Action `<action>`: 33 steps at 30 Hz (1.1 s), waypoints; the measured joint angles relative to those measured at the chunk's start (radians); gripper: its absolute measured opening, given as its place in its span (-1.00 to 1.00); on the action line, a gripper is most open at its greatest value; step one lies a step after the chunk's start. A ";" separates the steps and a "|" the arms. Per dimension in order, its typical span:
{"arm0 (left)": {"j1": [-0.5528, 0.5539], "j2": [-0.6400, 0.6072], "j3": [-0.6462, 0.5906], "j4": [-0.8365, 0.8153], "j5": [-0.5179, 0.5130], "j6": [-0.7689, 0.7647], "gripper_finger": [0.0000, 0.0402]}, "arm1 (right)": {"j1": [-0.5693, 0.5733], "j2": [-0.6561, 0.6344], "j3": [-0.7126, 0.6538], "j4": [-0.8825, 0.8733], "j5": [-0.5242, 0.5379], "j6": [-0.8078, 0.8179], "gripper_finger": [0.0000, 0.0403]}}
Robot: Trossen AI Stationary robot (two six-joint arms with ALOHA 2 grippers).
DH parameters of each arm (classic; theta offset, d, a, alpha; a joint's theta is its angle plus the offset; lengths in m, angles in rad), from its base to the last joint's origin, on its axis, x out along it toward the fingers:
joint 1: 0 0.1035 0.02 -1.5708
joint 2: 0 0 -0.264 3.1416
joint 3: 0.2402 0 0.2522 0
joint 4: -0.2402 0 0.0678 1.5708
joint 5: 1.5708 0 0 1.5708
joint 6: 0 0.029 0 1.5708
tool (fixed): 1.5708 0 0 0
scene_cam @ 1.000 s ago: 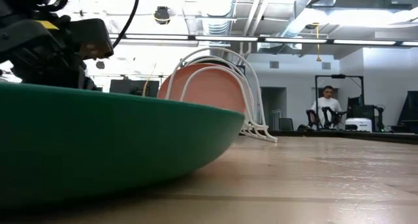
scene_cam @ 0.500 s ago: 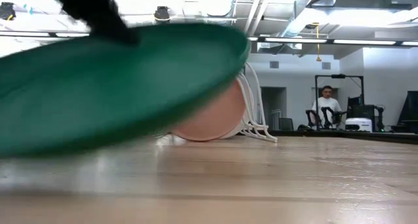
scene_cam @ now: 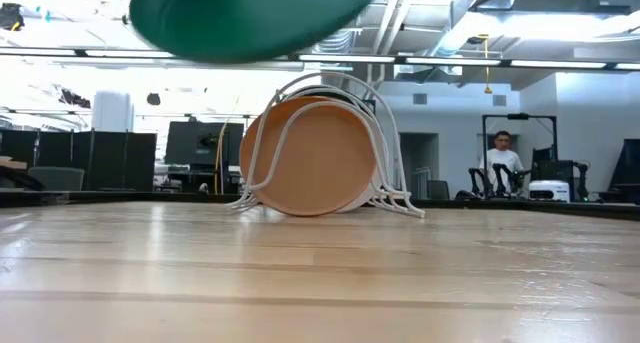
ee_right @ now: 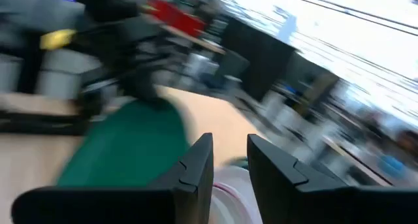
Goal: Sort dishes
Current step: Put the green plate on the dish rack
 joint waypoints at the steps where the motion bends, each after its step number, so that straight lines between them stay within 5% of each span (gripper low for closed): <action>1: 0.000 -0.001 0.009 0.031 -0.021 0.040 -1.00 | -0.009 0.000 0.000 -0.005 -0.014 0.011 -0.45; 6: 0.001 -0.001 0.024 0.137 -0.094 0.174 -1.00 | -0.049 -0.002 0.000 -0.088 -0.034 0.013 -0.25; 14: -0.013 0.004 0.023 0.052 -0.093 0.106 -1.00 | -0.122 0.069 -0.001 -0.132 -0.042 0.009 0.21; 23: -0.033 0.004 0.023 0.051 -0.094 0.107 -1.00 | -0.211 0.078 0.000 -0.081 -0.027 0.161 0.20; 29: -0.035 0.004 0.023 0.052 -0.093 0.106 -1.00 | -0.252 0.076 0.000 -0.086 -0.224 0.361 0.18; 33: -0.036 0.004 0.023 0.052 -0.093 0.105 -1.00 | -0.272 0.074 0.000 -0.170 -0.231 0.417 0.16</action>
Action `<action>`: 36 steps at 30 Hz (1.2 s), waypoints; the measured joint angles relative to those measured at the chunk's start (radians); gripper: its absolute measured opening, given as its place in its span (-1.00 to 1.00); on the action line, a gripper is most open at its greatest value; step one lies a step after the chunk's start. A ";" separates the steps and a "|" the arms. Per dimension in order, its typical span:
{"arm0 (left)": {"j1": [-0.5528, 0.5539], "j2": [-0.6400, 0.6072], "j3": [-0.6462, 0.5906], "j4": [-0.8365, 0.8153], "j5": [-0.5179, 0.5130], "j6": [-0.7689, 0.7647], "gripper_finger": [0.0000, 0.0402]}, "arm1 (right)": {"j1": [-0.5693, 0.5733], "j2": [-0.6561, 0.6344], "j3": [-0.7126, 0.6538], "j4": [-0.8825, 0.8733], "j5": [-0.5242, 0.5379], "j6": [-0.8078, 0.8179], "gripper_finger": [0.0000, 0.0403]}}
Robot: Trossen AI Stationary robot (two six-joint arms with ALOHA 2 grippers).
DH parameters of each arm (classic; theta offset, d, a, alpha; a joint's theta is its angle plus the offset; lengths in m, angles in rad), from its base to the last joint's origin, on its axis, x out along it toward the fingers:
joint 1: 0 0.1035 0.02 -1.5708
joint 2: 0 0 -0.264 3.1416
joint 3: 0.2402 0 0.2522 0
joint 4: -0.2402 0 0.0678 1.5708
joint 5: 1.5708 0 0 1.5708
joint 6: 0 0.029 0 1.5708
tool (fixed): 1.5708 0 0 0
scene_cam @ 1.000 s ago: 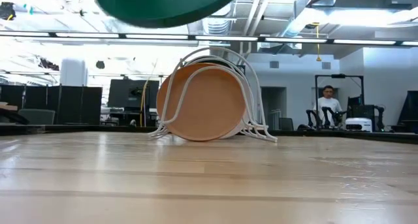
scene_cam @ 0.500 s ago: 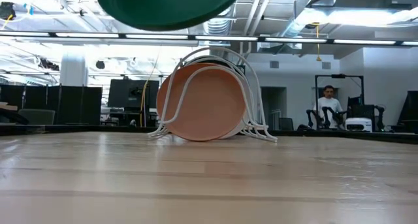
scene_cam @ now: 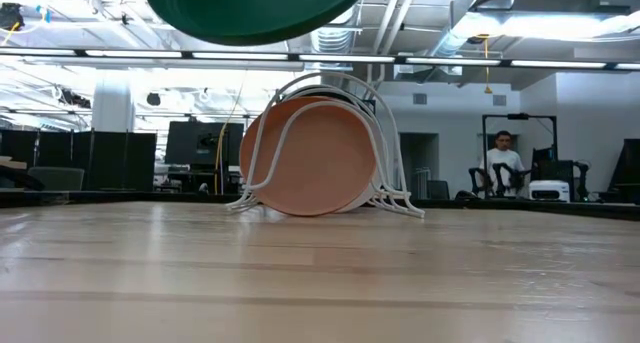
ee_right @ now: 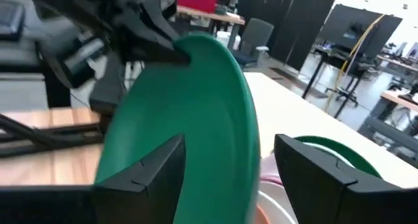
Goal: Sort dishes
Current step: Put the green plate on the dish rack
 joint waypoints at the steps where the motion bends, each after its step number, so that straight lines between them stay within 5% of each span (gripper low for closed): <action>1: -0.003 0.000 0.000 0.000 0.000 0.000 -1.00 | -0.005 0.000 0.000 -0.029 0.000 0.022 0.14; 9: -0.009 0.000 0.000 0.000 -0.016 0.008 -1.00 | -0.040 0.000 0.000 -0.115 -0.003 0.069 -0.11; 22: -0.013 0.000 0.000 0.005 -0.039 0.002 -1.00 | -0.055 -0.003 0.000 -0.136 -0.006 0.077 -0.93; 28: -0.037 0.000 -0.001 0.036 -0.027 0.004 -0.93 | -0.062 -0.003 0.001 -0.149 0.005 0.066 -0.95; 36: -0.073 0.000 -0.001 0.039 0.003 -0.017 -0.60 | -0.044 -0.003 0.000 -0.164 0.120 -0.004 -0.98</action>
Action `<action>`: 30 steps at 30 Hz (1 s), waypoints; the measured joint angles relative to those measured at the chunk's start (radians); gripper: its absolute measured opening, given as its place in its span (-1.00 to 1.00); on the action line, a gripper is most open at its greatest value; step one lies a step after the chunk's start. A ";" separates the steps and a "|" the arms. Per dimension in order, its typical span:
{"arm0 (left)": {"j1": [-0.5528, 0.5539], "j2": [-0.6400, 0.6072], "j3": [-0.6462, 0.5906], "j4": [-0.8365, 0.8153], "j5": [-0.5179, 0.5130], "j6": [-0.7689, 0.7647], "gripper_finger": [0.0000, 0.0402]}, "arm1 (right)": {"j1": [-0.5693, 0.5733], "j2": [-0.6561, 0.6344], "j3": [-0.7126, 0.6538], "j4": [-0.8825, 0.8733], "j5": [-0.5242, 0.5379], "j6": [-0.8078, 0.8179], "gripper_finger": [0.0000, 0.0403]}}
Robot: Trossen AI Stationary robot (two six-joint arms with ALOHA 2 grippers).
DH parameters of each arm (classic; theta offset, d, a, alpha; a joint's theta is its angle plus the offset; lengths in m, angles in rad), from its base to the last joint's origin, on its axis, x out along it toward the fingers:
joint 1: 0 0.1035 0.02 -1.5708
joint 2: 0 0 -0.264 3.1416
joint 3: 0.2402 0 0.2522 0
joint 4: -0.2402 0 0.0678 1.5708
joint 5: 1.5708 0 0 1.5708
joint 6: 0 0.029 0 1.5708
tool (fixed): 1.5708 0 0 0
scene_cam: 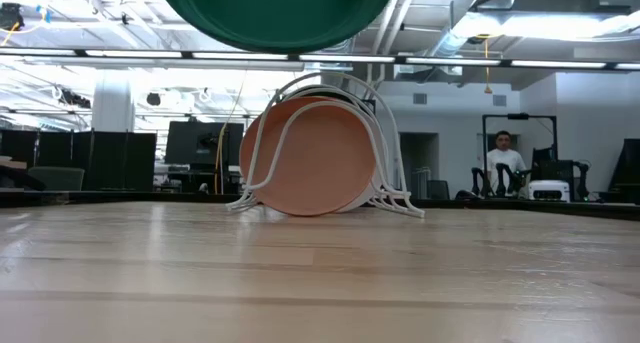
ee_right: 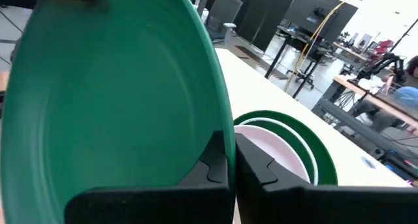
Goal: Sort dishes
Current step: Put the green plate on the dish rack
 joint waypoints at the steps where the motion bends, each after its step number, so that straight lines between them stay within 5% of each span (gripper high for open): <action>1: -0.004 0.000 0.000 0.001 -0.008 0.000 -0.56 | 0.007 0.000 0.000 -0.002 0.017 -0.011 -0.98; 14: -0.026 -0.010 0.000 0.030 -0.085 0.027 -0.33 | 0.227 -0.010 0.137 -0.002 0.399 -0.197 -0.99; 24: -0.025 -0.010 0.001 0.029 -0.133 0.037 -0.33 | 0.452 -0.091 0.149 -0.037 0.403 -0.126 -0.99; 30: -0.025 -0.016 0.001 0.026 -0.134 0.027 -0.33 | 0.474 -0.183 0.149 -0.292 0.396 0.077 -0.99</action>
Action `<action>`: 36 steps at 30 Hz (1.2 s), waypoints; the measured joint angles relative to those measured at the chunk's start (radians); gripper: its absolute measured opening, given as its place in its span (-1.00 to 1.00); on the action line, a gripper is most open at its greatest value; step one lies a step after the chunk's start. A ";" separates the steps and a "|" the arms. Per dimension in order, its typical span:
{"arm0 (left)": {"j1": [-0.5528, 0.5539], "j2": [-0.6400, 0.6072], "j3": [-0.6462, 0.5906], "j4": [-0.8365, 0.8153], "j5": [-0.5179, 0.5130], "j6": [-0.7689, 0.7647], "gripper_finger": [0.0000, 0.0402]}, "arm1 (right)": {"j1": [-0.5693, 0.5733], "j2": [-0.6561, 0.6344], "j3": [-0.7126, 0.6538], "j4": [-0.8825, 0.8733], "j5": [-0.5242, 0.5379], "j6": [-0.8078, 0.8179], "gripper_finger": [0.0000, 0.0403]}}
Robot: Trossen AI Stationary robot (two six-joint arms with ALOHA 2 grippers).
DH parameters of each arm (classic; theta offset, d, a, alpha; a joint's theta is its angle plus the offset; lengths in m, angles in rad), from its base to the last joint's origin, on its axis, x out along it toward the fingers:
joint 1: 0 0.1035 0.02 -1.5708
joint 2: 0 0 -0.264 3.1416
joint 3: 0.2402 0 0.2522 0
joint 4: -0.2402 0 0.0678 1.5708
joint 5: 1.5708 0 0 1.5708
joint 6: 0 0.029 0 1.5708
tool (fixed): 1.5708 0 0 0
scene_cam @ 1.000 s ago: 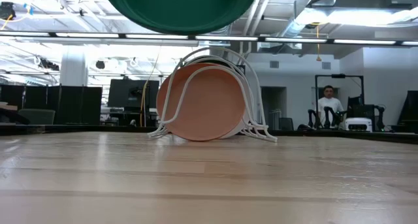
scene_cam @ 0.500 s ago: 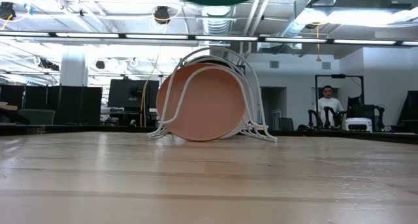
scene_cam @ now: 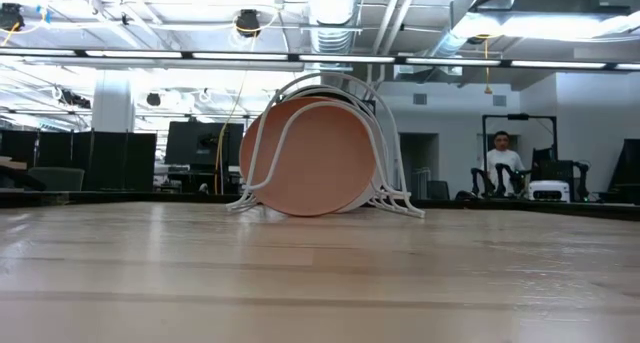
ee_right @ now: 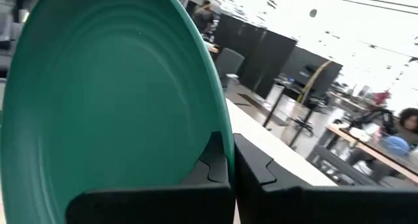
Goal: Sort dishes
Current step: Put the green plate on the dish rack
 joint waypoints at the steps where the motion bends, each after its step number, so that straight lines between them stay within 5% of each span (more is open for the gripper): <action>1: 0.000 -0.001 0.000 0.007 0.000 -0.001 -0.33 | -0.019 -0.027 0.000 -0.026 0.000 0.018 -0.99; 15: 0.000 -0.001 0.000 0.018 0.000 0.015 -0.33 | -0.315 -0.381 0.001 -0.067 0.003 -0.075 -0.99; 19: 0.000 0.000 0.000 0.018 0.000 0.015 -0.33 | -0.341 -0.406 0.002 -0.069 -0.203 -0.036 -0.99; 26: 0.000 0.000 0.000 0.018 0.008 0.005 -0.33 | -0.326 -0.395 -0.001 0.129 -0.380 -0.201 -0.99; 32: 0.000 0.000 0.000 0.018 0.042 -0.007 -0.33 | -0.370 -0.426 0.000 0.356 -0.861 -0.376 -0.99; 36: 0.000 0.000 0.000 0.019 0.044 -0.002 -0.33 | -0.458 -0.464 0.001 0.392 -1.053 -0.372 -0.99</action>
